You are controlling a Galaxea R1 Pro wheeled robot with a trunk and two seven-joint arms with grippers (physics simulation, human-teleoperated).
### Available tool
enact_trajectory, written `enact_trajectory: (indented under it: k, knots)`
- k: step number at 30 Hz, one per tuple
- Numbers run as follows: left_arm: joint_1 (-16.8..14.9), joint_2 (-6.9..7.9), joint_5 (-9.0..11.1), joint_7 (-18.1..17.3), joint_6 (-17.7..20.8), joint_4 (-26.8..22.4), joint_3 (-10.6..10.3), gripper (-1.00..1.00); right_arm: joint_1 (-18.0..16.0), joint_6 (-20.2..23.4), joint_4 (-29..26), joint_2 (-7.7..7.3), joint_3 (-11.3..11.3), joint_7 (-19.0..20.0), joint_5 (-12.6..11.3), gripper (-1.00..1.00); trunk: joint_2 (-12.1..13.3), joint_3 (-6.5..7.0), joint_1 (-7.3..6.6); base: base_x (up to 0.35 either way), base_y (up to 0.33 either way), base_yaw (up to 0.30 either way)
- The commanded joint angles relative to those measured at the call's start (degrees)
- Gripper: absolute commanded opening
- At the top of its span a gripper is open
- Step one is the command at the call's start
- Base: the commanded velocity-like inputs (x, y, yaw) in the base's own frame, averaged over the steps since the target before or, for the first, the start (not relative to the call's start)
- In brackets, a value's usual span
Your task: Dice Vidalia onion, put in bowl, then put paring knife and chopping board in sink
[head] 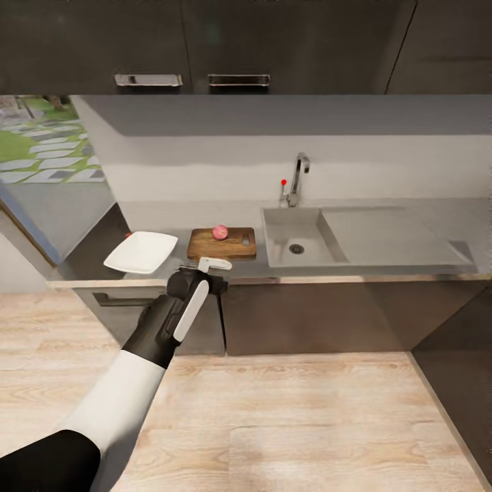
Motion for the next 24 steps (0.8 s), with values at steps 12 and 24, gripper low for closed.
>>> enact_trajectory:
  k: [12,24]
  knots:
    - [8.34,0.22,0.57,0.41,-3.23,-1.36,-0.08,1.0,0.02,-0.09,-0.08,0.03,-0.16,0.17,0.68,1.0,-0.1,-0.09,0.01,-0.05,0.0,0.0]
    - [25.18,2.22,0.57,0.17,-15.94,-8.74,-0.16,1.0,0.02,-0.18,-0.08,0.03,-0.16,0.13,0.68,1.0,-0.1,-0.09,0.01,0.0,0.0,0.0]
